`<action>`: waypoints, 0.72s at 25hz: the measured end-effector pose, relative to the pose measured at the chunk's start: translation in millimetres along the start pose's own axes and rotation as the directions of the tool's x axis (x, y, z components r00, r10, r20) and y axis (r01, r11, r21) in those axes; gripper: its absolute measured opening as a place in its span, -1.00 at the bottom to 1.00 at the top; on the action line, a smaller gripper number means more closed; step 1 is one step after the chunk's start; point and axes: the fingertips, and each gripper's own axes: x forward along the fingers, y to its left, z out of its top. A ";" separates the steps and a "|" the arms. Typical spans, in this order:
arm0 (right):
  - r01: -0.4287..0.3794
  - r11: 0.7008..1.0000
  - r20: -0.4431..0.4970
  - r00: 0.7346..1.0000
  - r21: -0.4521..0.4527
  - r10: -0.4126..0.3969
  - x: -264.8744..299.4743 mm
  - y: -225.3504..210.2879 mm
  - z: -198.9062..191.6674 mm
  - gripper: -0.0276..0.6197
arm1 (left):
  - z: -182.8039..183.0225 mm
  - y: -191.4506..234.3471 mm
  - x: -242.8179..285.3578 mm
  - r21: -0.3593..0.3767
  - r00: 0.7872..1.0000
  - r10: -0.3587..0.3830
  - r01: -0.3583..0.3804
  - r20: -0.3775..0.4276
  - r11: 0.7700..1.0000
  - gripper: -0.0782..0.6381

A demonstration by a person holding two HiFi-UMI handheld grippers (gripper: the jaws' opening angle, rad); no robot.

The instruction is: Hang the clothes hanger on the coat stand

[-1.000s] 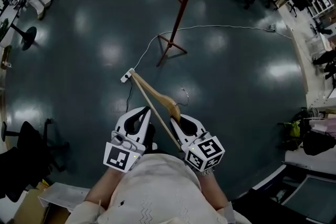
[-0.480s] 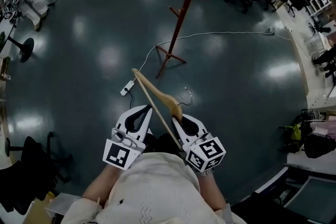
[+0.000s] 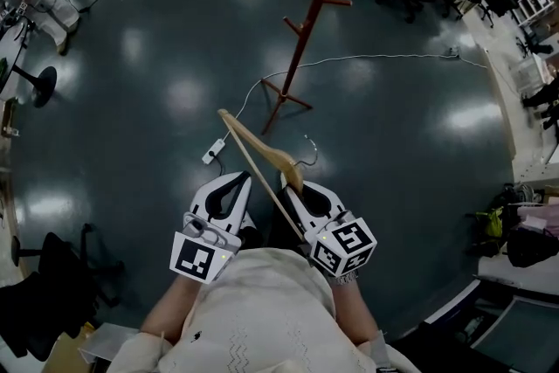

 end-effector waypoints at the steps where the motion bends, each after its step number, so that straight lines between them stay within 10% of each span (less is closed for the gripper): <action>1: -0.007 1.000 -0.005 1.000 -0.002 0.007 5.3 -3.0 1.3 -0.70 | -0.2 5.1 2.9 0.005 1.000 0.018 -0.018 -0.001 1.000 -0.75; 18: -0.107 0.992 -0.079 0.992 -0.068 0.102 86.9 -101.3 73.2 -0.70 | 5.5 64.2 117.5 0.031 0.992 0.129 -0.129 -0.003 0.991 -0.75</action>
